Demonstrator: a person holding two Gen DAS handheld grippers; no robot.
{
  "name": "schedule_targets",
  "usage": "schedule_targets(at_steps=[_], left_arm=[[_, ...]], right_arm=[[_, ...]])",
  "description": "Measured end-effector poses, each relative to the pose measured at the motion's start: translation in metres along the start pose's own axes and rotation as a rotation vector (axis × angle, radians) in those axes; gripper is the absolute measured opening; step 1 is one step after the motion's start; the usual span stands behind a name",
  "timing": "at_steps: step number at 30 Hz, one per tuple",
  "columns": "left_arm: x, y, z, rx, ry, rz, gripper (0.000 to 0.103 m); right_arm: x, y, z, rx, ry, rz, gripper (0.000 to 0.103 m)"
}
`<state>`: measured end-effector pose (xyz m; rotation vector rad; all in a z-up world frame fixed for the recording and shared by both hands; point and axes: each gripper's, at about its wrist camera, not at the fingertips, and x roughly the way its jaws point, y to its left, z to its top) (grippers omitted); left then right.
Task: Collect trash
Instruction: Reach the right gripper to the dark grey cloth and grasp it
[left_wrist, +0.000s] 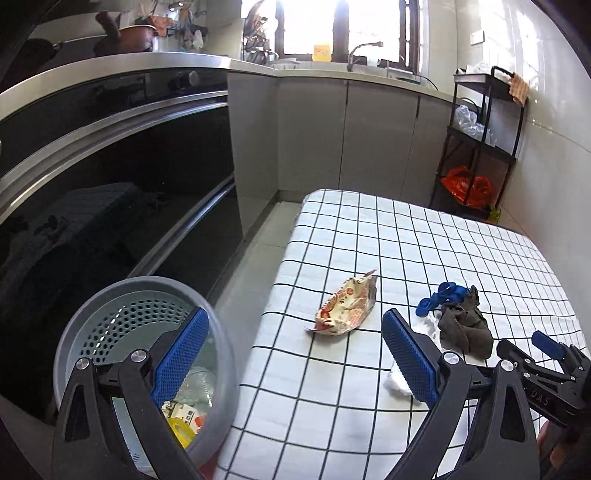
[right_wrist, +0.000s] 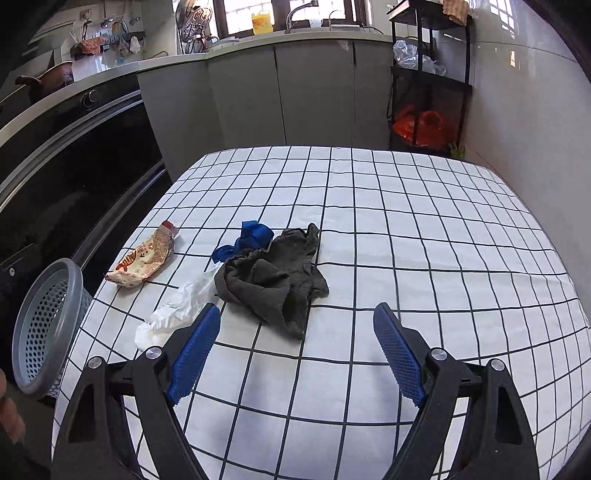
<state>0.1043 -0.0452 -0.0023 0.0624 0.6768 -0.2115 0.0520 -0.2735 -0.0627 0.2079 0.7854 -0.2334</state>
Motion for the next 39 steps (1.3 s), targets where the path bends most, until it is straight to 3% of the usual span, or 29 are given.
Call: schedule_targets(at_steps=[10,18,26,28,30,37,39], left_arm=[[0.030,-0.021,-0.010,0.041,0.052,0.025,0.093],[0.040,-0.029,-0.015,0.050,0.083,0.013,0.093],[0.044,-0.030,-0.019,0.054,0.112,-0.003,0.093],[0.046,-0.031,-0.019,0.050,0.119,-0.011,0.093],[0.047,-0.032,-0.020,0.048,0.127,-0.020,0.093],[0.047,-0.034,-0.021,0.058,0.133,-0.032,0.093],[0.046,-0.035,-0.022,0.058,0.133,-0.036,0.093]], right_arm=[[0.033,0.014,0.008,-0.070,0.053,0.043,0.081],[0.056,0.022,0.013,-0.134,0.088,0.000,0.081],[0.070,0.017,0.015,-0.112,0.109,0.026,0.080],[0.070,0.018,0.014,-0.114,0.105,0.035,0.073],[0.069,0.019,0.015,-0.114,0.103,0.050,0.058],[0.061,0.028,0.015,-0.139,0.086,0.073,0.027],[0.056,0.026,0.016,-0.126,0.082,0.088,0.024]])
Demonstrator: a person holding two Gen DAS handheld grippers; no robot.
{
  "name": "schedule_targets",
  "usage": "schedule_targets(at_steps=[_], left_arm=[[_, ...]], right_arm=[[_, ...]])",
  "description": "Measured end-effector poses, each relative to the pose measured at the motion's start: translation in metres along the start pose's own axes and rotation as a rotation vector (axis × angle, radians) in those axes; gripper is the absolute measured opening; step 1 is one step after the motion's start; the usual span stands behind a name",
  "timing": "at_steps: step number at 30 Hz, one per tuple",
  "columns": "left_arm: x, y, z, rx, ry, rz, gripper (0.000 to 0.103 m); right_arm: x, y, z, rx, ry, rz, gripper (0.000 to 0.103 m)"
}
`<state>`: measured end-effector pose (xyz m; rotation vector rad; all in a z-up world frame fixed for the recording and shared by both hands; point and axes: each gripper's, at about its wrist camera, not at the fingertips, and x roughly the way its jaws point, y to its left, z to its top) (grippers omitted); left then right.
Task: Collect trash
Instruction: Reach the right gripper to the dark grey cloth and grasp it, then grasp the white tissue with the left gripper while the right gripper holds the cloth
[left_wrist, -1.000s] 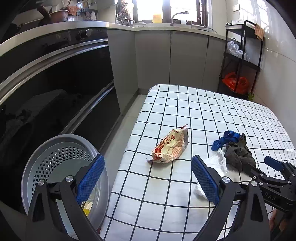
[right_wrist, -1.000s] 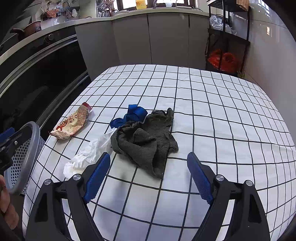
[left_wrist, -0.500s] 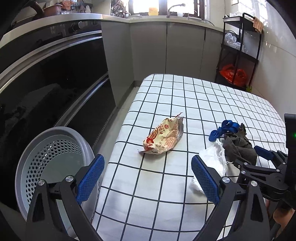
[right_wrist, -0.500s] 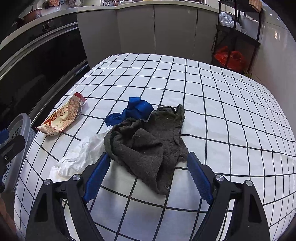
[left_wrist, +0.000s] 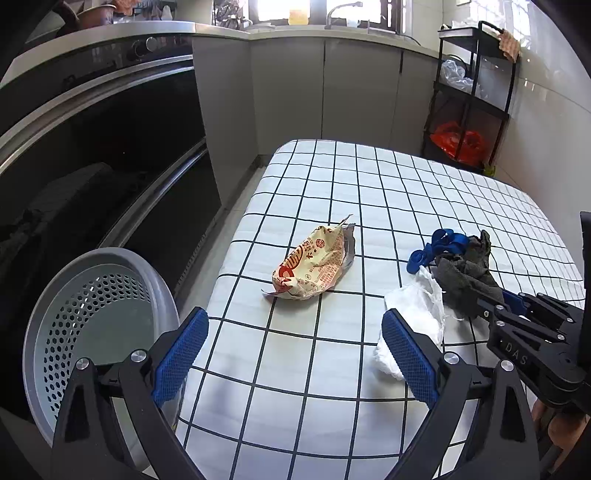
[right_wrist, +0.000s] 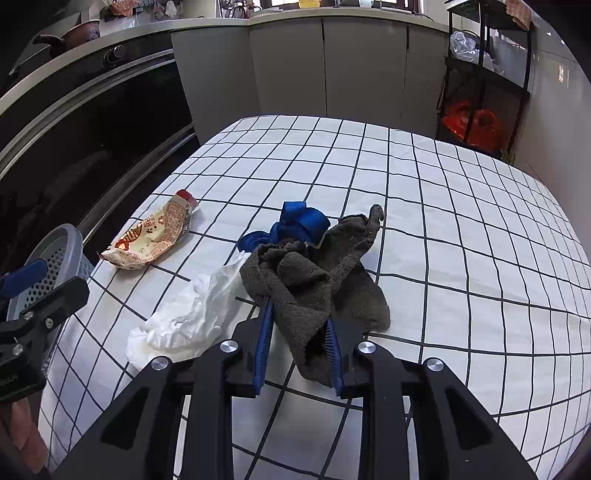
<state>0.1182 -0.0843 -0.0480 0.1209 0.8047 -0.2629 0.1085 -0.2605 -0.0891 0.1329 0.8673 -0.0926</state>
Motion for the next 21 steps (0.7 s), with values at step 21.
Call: schedule_targets(at_steps=[21], left_arm=[[0.013,-0.029,-0.008,0.050,0.048,-0.106,0.093]], right_arm=[[-0.075,-0.033,-0.005,0.137,-0.136,0.034,0.022]])
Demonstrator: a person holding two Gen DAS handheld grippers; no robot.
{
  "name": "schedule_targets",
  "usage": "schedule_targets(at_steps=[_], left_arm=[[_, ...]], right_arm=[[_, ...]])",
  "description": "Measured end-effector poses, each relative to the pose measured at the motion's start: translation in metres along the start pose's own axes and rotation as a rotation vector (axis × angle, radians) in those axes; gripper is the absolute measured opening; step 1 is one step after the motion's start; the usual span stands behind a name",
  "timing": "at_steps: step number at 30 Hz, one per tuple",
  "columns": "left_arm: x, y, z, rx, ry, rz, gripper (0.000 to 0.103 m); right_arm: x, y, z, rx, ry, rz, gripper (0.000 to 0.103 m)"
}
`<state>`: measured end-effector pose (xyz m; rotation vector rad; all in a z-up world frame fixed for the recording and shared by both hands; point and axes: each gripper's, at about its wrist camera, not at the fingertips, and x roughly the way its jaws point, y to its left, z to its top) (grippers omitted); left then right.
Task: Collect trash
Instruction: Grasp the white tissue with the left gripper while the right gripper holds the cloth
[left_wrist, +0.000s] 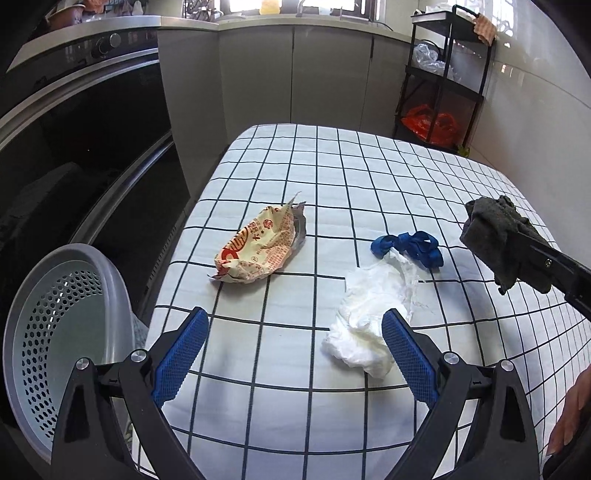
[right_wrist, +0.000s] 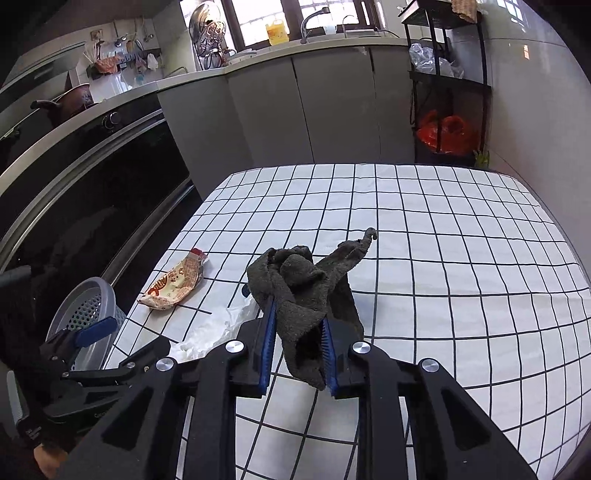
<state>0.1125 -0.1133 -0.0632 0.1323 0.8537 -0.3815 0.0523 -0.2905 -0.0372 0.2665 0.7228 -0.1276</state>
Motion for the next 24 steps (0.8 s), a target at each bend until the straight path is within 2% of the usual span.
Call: schedule_targets(at_steps=[7,15,21,24], left_arm=[[0.019,-0.019,-0.003,0.018,0.040,-0.054,0.093],[0.046,-0.031,-0.004,0.001,0.113,-0.075,0.091],[0.047,-0.041,-0.004,0.020,0.107,-0.067,0.071],[0.044,-0.044,-0.004,0.027,0.101,-0.075,0.055]], right_arm=[[-0.005,-0.014,0.000,0.037,-0.001,-0.015,0.022],[-0.004,-0.023,-0.003,0.047,0.011,-0.014,0.022],[-0.007,-0.026,-0.004,0.044,0.010,-0.015,0.022],[-0.007,-0.029,-0.004,0.051,0.010,-0.013,0.022]])
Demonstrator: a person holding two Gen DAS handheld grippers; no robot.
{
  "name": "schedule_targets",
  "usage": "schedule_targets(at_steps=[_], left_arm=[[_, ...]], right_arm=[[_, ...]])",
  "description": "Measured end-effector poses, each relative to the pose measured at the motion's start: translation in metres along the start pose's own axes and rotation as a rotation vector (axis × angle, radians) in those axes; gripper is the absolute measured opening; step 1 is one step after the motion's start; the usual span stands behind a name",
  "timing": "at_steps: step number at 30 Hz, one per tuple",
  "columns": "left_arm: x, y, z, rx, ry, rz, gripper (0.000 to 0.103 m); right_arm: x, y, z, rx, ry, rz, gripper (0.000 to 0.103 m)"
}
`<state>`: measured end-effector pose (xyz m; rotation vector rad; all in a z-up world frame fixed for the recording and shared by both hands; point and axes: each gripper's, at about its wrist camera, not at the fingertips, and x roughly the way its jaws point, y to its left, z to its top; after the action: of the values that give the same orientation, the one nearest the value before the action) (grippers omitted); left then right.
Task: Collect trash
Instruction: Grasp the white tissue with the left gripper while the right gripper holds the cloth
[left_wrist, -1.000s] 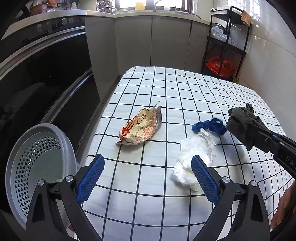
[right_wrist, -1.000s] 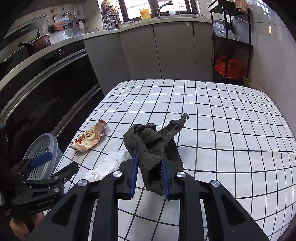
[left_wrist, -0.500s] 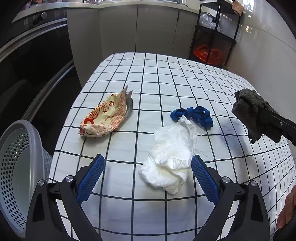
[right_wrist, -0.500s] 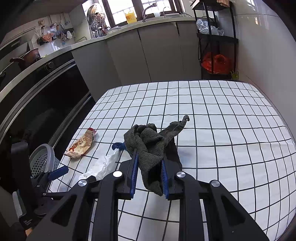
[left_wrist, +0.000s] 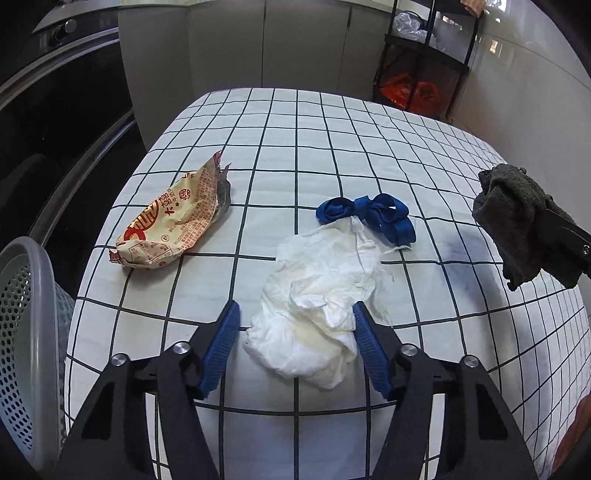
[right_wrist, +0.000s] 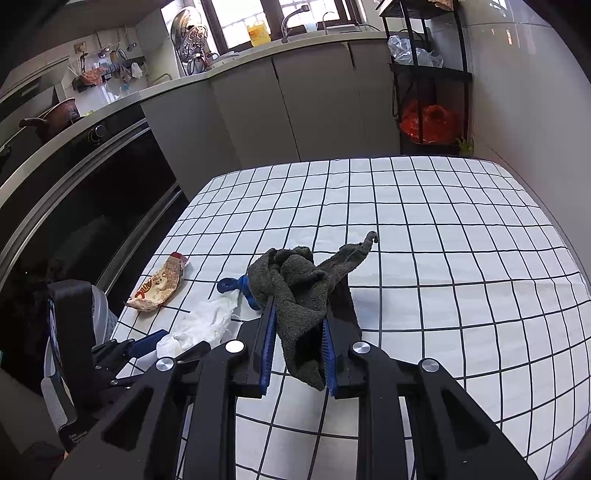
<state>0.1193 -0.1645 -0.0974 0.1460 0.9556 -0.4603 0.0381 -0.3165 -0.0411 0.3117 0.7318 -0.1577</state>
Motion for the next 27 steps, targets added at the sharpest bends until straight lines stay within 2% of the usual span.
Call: schedule_targets(at_steps=[2,4,8,16,27], left_arm=[[-0.002,-0.001,0.000,0.001,0.002,-0.012,0.040],[-0.003,-0.001,-0.001,0.000,0.005,-0.021,0.032],[-0.009,0.001,-0.001,-0.002,-0.002,-0.021,0.023],[-0.031,0.013,-0.002,-0.015,-0.040,-0.021,0.019],[-0.069,0.037,-0.001,-0.036,-0.112,-0.003,0.019]], right_arm=[[0.000,-0.001,0.000,0.006,0.000,0.002,0.022],[-0.001,-0.001,0.000,0.008,-0.001,0.004,0.022],[-0.005,0.000,0.000,0.006,-0.006,0.010,0.022],[-0.011,0.004,0.001,0.001,-0.014,0.030,0.022],[-0.018,0.021,0.002,-0.023,-0.029,0.060,0.022]])
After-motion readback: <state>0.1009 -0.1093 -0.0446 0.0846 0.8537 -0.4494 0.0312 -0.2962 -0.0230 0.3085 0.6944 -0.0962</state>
